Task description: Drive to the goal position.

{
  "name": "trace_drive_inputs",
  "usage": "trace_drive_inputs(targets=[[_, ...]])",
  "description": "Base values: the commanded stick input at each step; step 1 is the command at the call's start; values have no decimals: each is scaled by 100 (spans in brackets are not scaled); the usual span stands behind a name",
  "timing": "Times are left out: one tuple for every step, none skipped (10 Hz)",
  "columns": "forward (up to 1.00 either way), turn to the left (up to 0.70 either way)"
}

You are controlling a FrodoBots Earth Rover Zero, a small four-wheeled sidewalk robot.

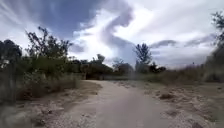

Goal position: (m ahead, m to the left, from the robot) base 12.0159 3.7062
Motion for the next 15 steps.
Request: trace_drive_inputs(targets=[[45,0],[45,0],[45,0],[45,0],[45,0],[45,0],[45,0],[45,0],[45,0],[45,0],[45,0],[45,0],[45,0],[45,0],[45,0]])
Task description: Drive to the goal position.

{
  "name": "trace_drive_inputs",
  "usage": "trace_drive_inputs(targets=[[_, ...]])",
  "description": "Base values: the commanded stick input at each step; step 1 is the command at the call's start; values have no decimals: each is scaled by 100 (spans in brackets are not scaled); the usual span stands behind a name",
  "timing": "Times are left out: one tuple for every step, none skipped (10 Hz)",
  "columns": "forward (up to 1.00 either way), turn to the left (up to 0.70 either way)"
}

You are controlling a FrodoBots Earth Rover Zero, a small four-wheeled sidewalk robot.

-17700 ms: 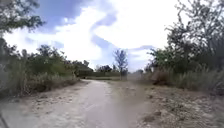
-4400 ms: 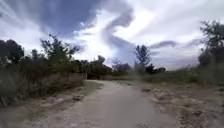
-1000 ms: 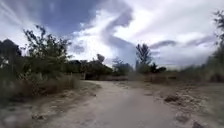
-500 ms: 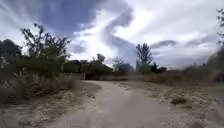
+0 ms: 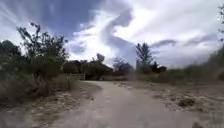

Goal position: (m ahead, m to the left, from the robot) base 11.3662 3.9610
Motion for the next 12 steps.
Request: trace_drive_inputs(targets=[[45,0],[45,0],[45,0],[45,0],[45,0],[45,0],[45,0],[45,0],[45,0],[45,0],[45,0],[45,0]])
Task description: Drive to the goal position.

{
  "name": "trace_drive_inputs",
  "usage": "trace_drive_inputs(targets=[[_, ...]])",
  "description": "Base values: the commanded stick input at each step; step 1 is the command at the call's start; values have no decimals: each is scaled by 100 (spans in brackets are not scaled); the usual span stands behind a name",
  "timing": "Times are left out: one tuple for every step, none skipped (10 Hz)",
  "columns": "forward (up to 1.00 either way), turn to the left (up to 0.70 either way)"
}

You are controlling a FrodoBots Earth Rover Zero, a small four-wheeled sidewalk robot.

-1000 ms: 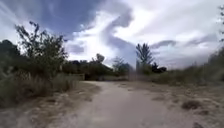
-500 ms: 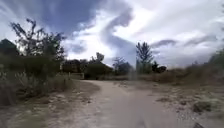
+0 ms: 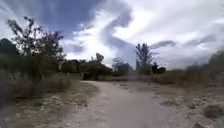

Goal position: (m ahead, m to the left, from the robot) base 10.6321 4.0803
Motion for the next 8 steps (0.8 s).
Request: trace_drive_inputs(targets=[[45,0],[45,0],[45,0],[45,0],[45,0],[45,0],[45,0],[45,0]])
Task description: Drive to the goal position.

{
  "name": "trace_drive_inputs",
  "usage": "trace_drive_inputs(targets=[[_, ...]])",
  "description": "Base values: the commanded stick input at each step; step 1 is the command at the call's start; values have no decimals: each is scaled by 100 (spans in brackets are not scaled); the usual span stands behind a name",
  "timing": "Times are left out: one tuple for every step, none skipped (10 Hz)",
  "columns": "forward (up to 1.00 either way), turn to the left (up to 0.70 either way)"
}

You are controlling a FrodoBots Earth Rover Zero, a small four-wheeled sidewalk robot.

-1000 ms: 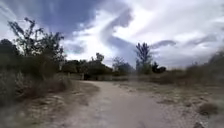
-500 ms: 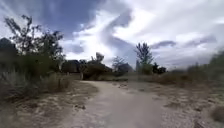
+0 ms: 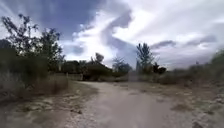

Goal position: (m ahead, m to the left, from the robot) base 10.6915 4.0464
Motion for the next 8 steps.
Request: trace_drive_inputs(targets=[[45,0],[45,0],[45,0],[45,0],[45,0],[45,0],[45,0],[45,0]])
